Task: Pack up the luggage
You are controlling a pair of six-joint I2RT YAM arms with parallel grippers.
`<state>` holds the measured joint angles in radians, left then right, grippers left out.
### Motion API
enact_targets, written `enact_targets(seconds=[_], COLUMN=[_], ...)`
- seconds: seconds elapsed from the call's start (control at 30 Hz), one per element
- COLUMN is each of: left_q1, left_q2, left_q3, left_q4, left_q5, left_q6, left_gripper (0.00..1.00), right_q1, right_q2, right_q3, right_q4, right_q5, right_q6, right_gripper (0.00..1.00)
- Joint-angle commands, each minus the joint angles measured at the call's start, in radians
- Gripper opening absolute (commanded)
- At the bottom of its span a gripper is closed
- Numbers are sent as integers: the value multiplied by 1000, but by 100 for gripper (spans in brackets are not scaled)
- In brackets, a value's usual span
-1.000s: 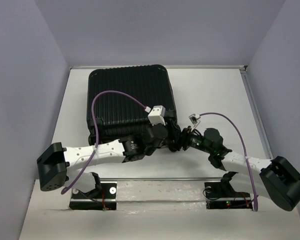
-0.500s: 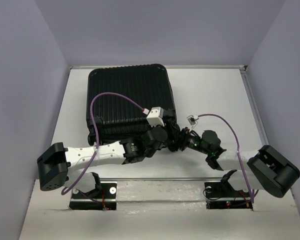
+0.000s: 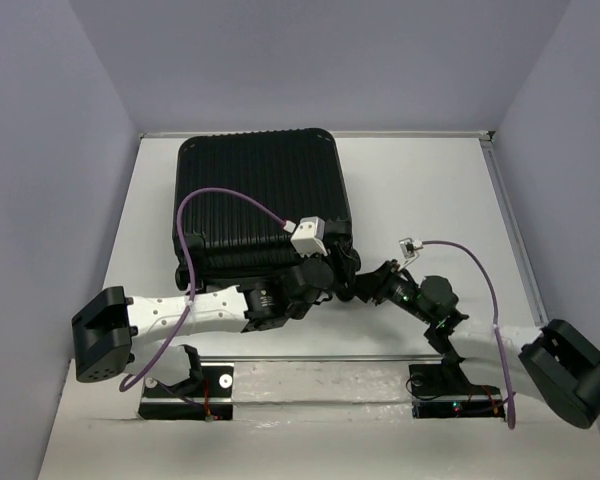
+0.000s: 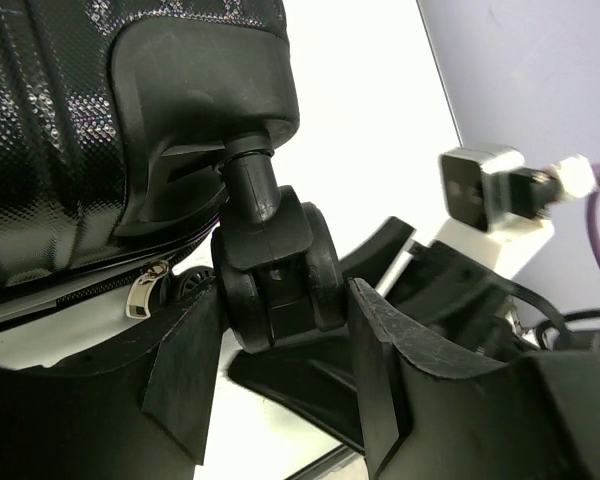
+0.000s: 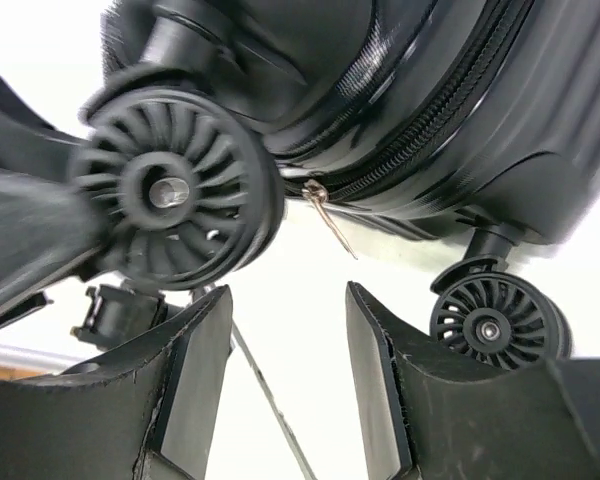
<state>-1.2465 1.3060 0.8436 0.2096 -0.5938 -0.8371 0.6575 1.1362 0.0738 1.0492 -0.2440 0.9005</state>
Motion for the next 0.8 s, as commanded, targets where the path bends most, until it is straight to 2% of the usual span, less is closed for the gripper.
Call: enact_targets(seconds=[0.0,0.03,0.07,0.17,0.27,0.4,0.5,0.63,0.77], left_q1=[-21,-22,-22,-25,-30,-42,-44,-45,-45], left_q2=[-47,-42,-36,-31,-34,-45,-44,-44,-45], left_q3=[17,15,15,15,15,0,-14,-17,-18], left_q4=[165,168,172,189,201,231,263,266,267], left_q5=[-34,-32,-32,-32,-34,-41,-34,-28,-29], left_q6=[-16,-19,-22,-25,-34,-49,-66,-69,-63], left_gripper=[6,6,6,6,6,6,6,6,6], right_q1=[-4,-4,-4,-4,-4,-4,-4,-4,-4], right_q2=[-165,-211,-217,-170,-90,74,282,457,531], right_q3=[-35,-20,-11,21,17,14,63,79,86], right_q4=[-135,-240,-268,-250,-137,42,312,562,638], right_q5=[135,179,184,146,127,54,-114,-187,-190], right_q6=[-18,-12,-24,-31,-3,14,15,60,77], right_gripper=[55,55,55,56,58,65,66,66,63])
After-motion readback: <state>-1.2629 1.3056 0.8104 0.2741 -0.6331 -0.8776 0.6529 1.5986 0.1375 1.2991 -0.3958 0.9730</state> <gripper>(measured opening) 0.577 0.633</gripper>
